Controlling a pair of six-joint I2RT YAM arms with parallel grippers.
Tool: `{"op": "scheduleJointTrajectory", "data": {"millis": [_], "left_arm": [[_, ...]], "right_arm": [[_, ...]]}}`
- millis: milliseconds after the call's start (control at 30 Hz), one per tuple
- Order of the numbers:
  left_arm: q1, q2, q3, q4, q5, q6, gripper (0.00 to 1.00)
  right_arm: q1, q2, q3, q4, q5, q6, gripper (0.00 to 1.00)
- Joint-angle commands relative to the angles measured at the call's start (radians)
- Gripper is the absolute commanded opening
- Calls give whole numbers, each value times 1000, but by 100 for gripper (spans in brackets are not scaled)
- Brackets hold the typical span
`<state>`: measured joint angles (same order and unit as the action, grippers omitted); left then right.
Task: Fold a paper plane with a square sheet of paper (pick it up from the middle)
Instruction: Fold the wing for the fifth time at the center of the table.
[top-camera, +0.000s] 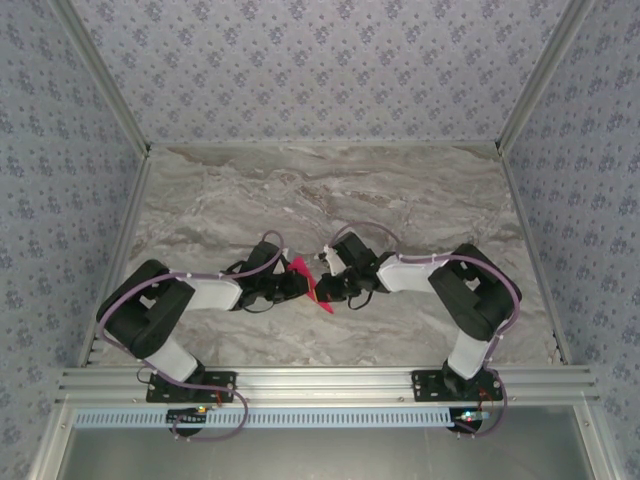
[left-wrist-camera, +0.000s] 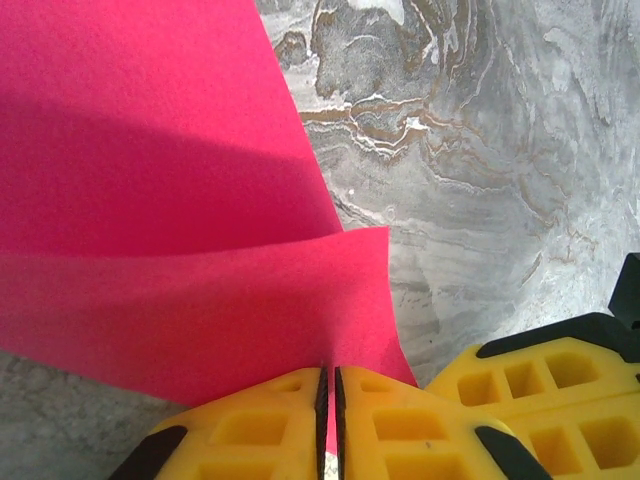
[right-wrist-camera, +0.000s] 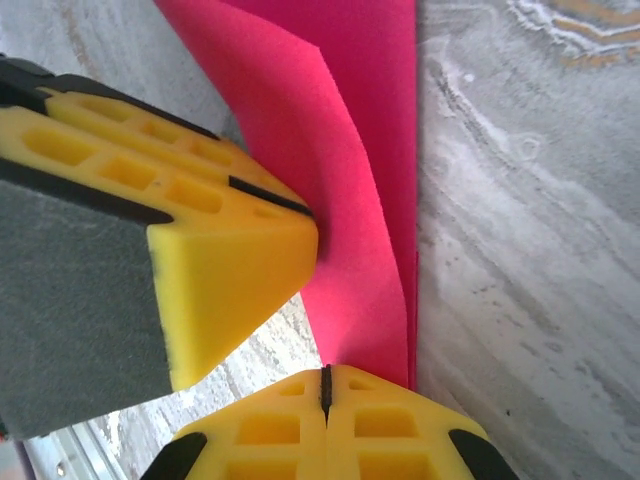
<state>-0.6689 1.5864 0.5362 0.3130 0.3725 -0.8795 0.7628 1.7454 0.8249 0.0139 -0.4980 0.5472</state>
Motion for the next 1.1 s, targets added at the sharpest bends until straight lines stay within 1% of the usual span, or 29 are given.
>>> {"op": "scheduleJointTrajectory", "data": {"millis": [0,200,367,533,767,900,1067], "left_arm": [[-4,6,16,-26,-26,14,12],[-4,5,18,-27,-28,13,12],[-3,-4,23,-38,-42,19,12],[5,-30,54,-91,-66,97,12],[39,-86,78,-138,-97,231,21],[80,-88,68,-135,-91,248,22],[107,-60,64,-103,-68,260,22]], "right_arm": [[17,22,8,19,66,46,0],[29,43,13,16,66,44,0],[26,42,-9,-52,103,1,0],[6,37,-57,-100,100,-49,0],[-14,28,-78,-145,84,-89,0],[-18,29,-88,-152,76,-95,0],[-19,28,-92,-159,67,-100,0]]}}
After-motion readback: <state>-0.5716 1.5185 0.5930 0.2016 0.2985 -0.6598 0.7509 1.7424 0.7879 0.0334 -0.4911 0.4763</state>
